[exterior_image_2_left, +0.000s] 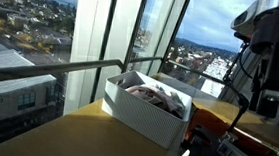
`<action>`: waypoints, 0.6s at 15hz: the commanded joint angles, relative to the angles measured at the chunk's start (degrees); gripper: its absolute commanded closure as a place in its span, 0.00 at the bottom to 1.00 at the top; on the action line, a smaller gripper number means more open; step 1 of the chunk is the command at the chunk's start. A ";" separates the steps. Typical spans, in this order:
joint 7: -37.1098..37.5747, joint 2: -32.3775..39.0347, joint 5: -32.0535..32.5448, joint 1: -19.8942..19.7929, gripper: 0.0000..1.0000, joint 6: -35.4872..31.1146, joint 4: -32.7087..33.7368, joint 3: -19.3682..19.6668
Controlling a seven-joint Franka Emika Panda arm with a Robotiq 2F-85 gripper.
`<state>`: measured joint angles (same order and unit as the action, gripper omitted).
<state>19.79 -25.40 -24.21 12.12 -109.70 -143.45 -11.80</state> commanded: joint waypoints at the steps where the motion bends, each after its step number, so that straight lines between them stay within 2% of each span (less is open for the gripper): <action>1: -0.99 3.51 2.55 -2.39 0.00 -4.95 1.12 -0.36; 5: -1.28 8.40 9.33 -5.60 0.00 -17.36 1.75 0.17; 9: 0.90 15.42 19.57 -9.62 0.00 -28.16 4.18 1.02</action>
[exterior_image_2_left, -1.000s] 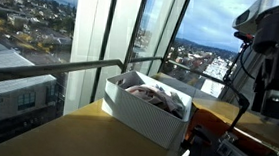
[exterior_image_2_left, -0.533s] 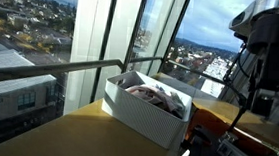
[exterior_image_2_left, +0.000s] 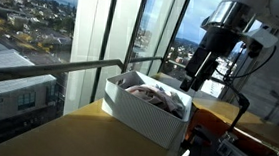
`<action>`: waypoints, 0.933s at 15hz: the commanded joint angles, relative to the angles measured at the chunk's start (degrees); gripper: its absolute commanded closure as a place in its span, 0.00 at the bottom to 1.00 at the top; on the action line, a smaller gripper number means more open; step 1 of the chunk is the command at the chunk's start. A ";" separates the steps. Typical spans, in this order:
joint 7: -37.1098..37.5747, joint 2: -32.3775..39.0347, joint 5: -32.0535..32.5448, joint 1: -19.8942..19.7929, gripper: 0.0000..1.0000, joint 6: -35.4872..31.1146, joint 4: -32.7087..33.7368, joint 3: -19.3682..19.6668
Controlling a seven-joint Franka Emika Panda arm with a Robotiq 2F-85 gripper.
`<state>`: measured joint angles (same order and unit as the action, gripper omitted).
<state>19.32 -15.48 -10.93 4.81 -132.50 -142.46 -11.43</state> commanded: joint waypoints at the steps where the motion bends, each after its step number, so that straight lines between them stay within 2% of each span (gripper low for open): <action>1: 1.94 7.03 8.69 -3.16 0.00 -7.25 3.81 1.09; 7: 7.26 16.67 21.62 -6.05 0.00 -14.14 8.14 5.20; 10: 8.51 22.42 23.42 -5.37 0.00 -16.18 11.69 8.01; 14: 7.90 30.54 21.78 -4.30 0.00 -18.14 17.45 11.36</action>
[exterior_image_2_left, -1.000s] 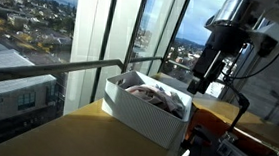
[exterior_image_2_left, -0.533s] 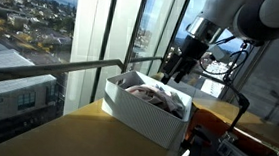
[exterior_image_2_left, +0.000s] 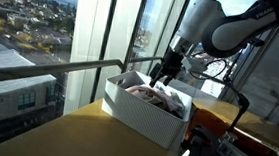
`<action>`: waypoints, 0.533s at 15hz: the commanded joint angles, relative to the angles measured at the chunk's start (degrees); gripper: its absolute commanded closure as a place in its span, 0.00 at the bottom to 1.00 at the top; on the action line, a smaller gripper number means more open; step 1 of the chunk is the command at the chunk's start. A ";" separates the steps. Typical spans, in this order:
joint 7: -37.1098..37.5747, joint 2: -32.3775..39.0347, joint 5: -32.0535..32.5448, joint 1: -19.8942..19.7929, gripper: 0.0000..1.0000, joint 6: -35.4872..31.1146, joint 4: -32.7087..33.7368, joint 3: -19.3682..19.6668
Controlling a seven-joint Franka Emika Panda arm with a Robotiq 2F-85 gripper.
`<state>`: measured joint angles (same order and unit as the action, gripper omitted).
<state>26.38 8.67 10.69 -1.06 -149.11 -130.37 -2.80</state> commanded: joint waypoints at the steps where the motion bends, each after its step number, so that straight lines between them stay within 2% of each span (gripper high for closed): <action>1: 0.60 8.48 -0.27 1.78 0.00 -2.05 6.83 3.59; 8: 0.24 22.52 -5.49 3.72 0.00 -0.27 15.38 6.63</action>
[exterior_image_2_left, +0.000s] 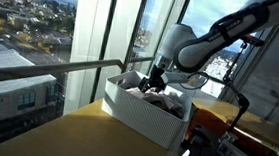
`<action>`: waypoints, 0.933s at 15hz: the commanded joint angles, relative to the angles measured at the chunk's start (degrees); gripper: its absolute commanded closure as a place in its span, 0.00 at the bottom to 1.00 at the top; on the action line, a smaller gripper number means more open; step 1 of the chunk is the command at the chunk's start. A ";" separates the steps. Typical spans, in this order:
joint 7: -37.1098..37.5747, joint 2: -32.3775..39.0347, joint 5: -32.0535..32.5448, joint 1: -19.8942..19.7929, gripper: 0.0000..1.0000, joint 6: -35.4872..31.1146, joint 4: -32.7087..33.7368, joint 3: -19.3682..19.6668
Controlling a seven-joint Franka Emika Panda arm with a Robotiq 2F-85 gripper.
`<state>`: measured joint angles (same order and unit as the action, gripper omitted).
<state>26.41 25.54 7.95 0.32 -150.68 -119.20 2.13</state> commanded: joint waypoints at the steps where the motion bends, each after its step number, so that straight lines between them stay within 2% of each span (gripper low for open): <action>1: -0.09 6.75 -4.14 2.49 0.00 1.87 4.30 1.52; 4: -1.34 8.72 -7.78 2.30 0.00 3.38 3.90 0.96; 5: -1.66 8.67 -8.83 2.08 0.25 3.79 3.22 0.83; 7: -1.56 7.82 -10.10 2.15 0.34 4.45 2.08 0.92; 14: -1.30 -0.55 -12.76 2.52 0.87 7.16 -3.06 0.41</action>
<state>26.07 29.51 -2.30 2.21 -145.70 -118.15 2.60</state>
